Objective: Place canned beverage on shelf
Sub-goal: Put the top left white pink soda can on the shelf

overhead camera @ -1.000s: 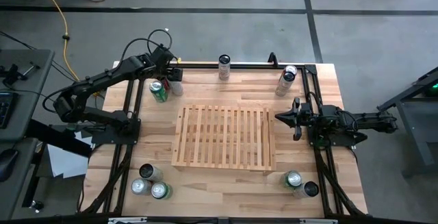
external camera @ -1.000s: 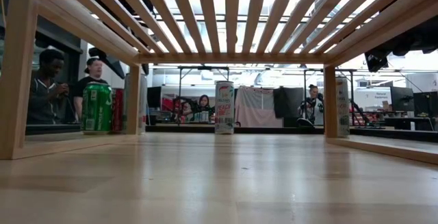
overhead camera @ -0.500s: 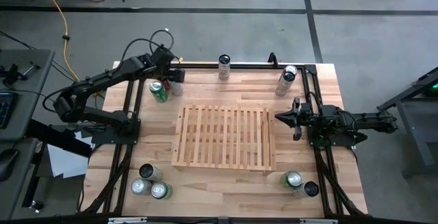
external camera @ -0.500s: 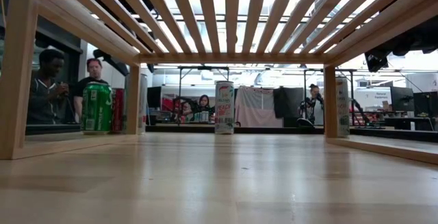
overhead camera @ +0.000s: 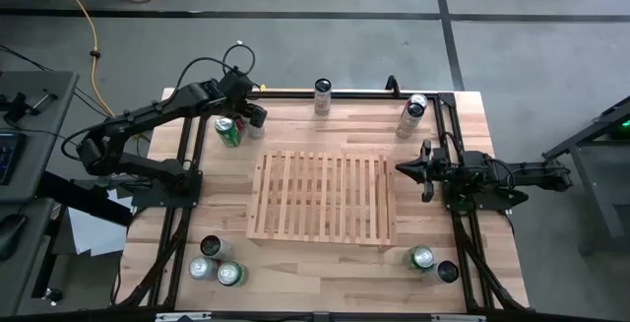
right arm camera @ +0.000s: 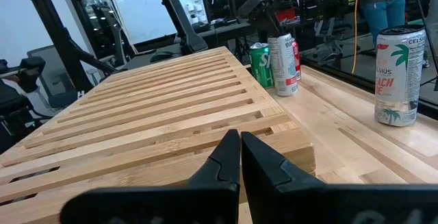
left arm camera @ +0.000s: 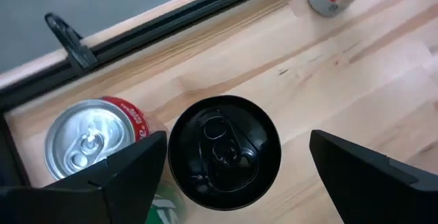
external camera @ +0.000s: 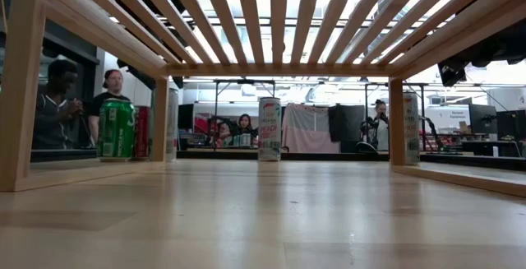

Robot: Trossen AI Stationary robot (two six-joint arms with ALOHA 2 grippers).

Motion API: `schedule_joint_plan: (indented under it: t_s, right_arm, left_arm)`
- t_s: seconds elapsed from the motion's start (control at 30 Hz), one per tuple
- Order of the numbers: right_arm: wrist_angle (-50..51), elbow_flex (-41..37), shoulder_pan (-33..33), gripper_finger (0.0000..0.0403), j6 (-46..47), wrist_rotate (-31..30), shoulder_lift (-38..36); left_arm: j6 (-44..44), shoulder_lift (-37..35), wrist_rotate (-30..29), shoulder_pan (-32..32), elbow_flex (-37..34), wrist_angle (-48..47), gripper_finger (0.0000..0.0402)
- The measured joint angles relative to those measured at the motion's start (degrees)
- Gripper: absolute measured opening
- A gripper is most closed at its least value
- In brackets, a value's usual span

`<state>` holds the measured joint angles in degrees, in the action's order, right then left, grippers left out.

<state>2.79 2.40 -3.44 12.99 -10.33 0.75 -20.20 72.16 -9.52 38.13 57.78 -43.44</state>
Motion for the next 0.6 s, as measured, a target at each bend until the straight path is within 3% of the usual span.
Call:
schedule_joint_plan:
  t_s: [0.6]
  right_arm:
    - [0.0,0.0,0.0,0.0,0.0,0.0,0.0]
  left_arm:
    - [38.5,0.1,1.5,0.0,0.0,-0.2,0.0349]
